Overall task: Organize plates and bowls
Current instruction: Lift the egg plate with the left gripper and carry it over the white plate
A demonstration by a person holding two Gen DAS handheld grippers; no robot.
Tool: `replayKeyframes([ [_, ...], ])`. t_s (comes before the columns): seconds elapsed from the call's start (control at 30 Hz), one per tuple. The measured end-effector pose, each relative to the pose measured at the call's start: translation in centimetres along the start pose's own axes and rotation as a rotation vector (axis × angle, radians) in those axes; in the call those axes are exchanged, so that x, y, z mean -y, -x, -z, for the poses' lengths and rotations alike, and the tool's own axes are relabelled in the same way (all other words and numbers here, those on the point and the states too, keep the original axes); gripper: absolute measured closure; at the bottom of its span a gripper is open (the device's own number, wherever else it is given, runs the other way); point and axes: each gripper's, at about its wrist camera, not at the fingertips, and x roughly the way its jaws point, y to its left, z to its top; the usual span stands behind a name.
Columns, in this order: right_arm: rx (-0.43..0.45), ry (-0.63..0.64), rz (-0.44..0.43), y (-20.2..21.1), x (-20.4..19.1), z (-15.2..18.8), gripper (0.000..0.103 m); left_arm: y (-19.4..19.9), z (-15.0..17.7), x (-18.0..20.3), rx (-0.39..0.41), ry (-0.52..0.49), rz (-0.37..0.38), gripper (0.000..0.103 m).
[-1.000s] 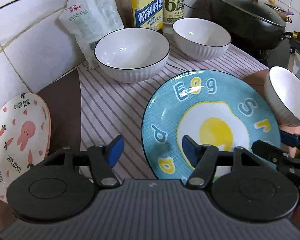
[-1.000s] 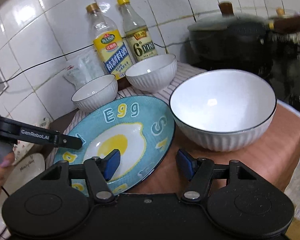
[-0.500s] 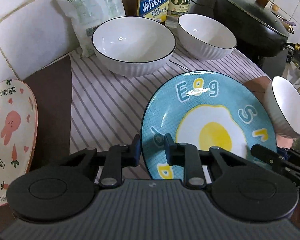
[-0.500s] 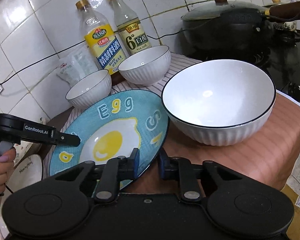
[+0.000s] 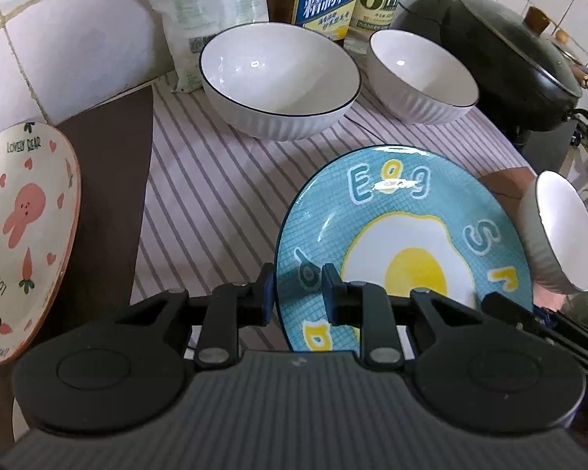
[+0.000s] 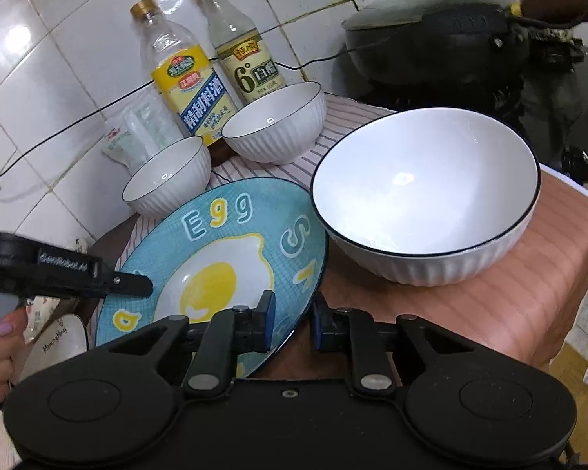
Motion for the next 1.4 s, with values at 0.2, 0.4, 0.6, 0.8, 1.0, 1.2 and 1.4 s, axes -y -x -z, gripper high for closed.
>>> replayKeyframes([
  [0.2,-0.02,-0.022,-0.031,0.6,0.1,-0.2,0.08,1.8,0.8,0.0,0.01,0.014,0.005,0.08],
  [0.4,-0.009,-0.016,-0.07,1.9,-0.9,-0.1,0.08,4.6,1.5,0.0,0.053,-0.006,-0.018,0.08],
  [0.6,0.004,0.032,-0.106,3.8,-3.0,-0.8,0.08,8.0,2.5,-0.7,0.081,0.017,-0.038,0.08],
  [0.8,0.001,0.11,-0.157,6.2,-5.8,-1.5,0.08,12.3,4.8,-1.9,0.129,0.103,-0.063,0.08],
  [1.0,-0.027,0.172,-0.22,7.2,-8.6,-0.4,0.08,14.8,8.1,-4.0,0.111,0.204,-0.133,0.08],
  [1.2,-0.081,0.243,-0.28,6.6,-10.9,2.1,0.08,15.7,12.2,-6.9,0.077,0.35,-0.187,0.08],
  [1.4,-0.151,0.286,-0.308,5.2,-12.9,3.9,0.08,15.4,14.9,-9.2,0.038,0.448,-0.221,0.08],
])
